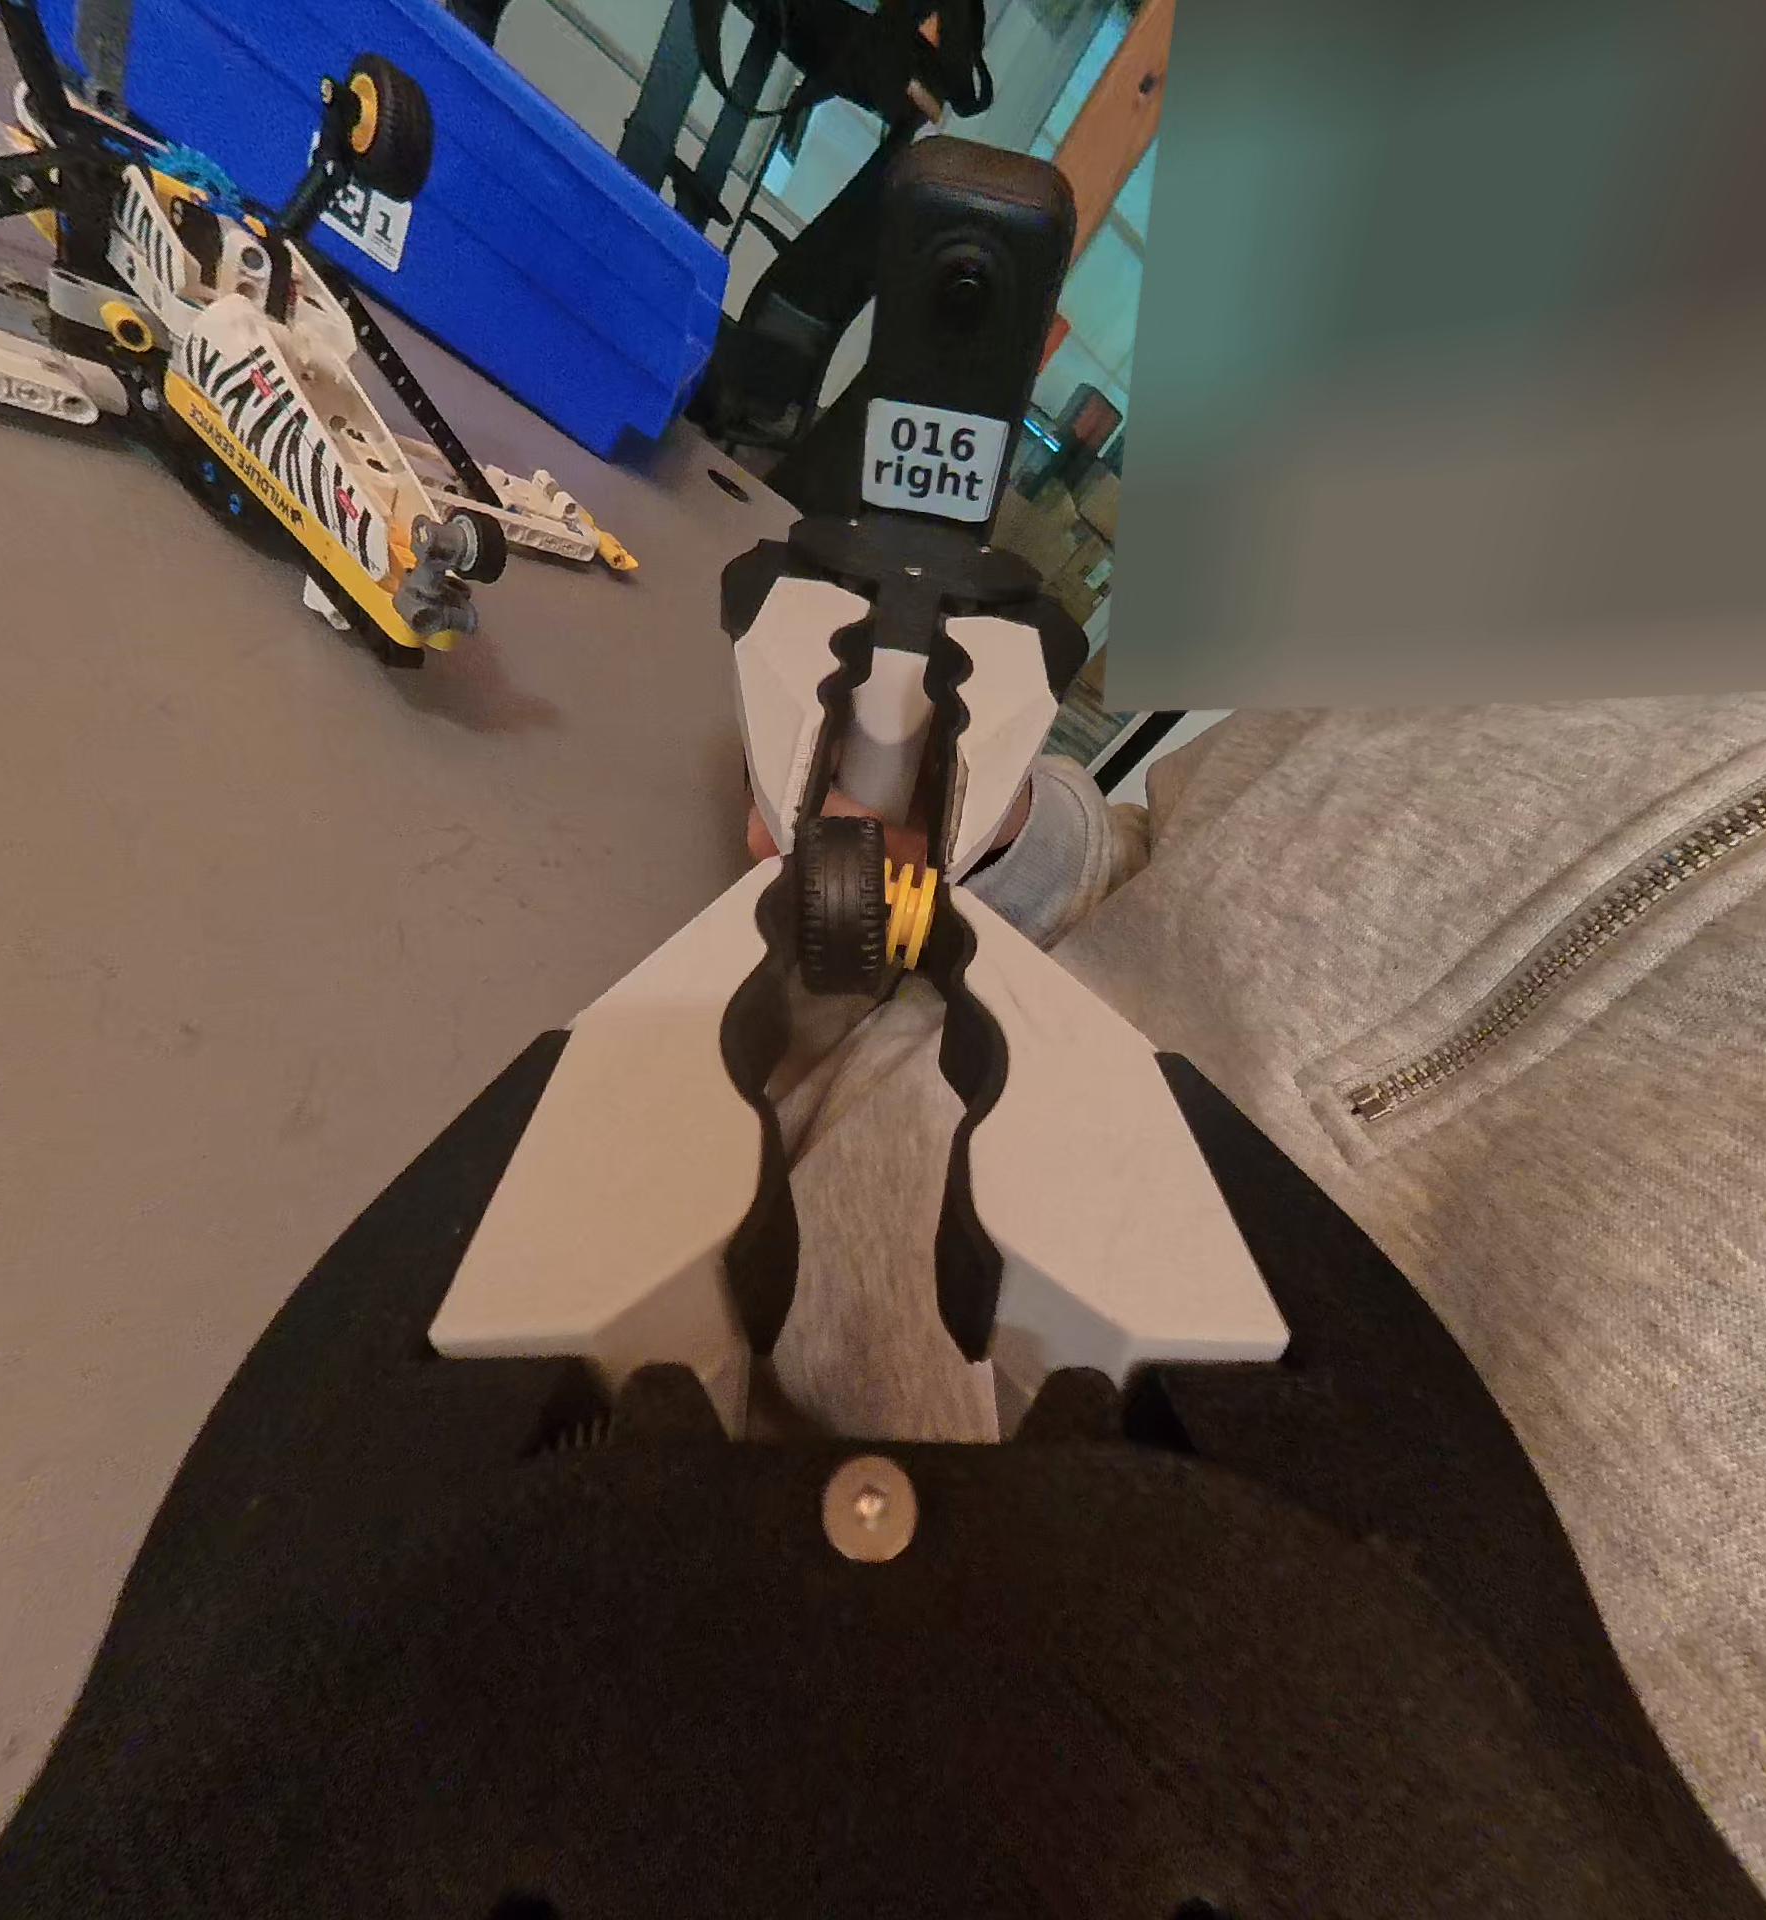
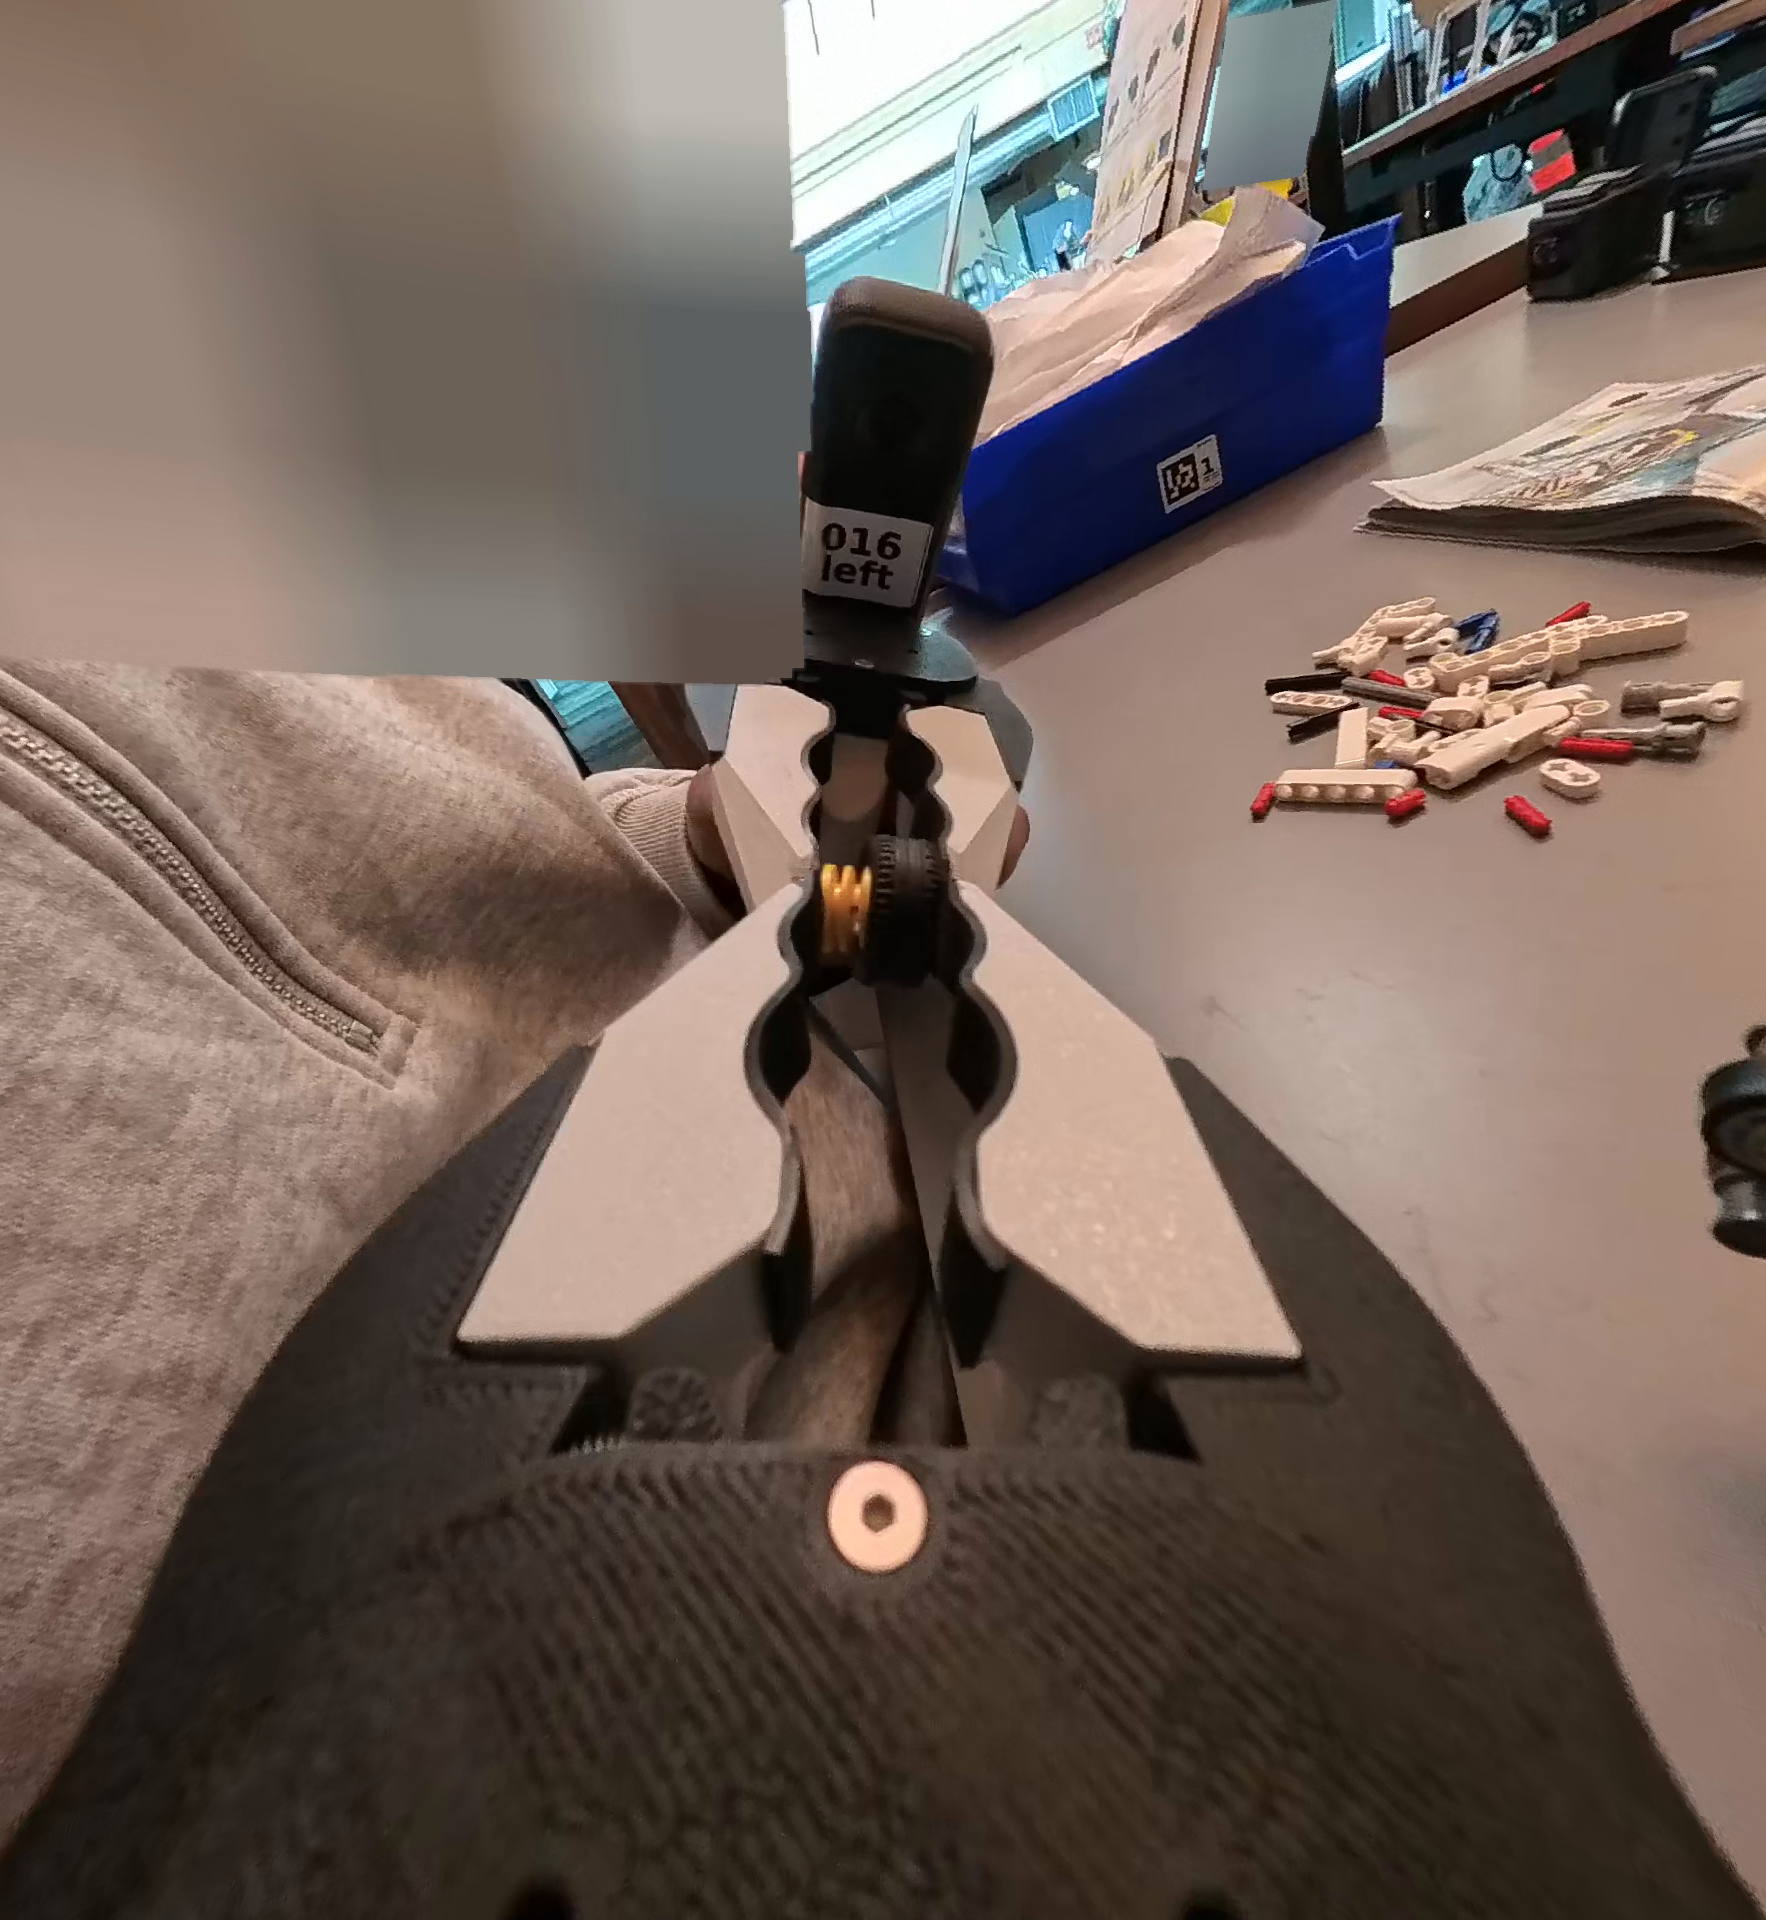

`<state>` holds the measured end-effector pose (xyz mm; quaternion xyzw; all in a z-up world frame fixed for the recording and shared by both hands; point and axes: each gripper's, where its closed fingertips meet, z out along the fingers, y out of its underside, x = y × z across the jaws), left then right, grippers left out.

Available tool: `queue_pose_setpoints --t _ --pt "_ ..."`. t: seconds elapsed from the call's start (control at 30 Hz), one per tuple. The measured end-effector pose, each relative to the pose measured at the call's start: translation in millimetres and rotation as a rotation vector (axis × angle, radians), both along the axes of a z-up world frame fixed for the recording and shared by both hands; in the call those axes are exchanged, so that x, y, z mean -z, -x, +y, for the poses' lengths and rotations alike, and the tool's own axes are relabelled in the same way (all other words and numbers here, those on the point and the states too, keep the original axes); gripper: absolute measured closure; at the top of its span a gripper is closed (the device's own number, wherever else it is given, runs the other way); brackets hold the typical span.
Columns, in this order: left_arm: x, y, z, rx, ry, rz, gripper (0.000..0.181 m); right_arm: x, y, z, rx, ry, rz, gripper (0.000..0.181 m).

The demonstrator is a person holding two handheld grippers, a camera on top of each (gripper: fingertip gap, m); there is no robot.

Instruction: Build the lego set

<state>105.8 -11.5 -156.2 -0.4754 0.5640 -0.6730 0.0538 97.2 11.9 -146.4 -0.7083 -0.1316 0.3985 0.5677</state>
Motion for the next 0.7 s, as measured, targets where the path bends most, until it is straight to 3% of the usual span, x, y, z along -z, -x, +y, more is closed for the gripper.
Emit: queue_pose_setpoints --t 0.47,0.7 --pt "0.0 -4.3 1.1 0.0 0.069 0.042 0.159 -0.2 -4.8 1.1 0.063 -0.036 -0.078 0.163" --pt "7.8 -11.7 6.5 -0.08 -0.027 0.06 0.153 2.9 -12.5 2.0 0.097 -0.024 -0.136 0.163"
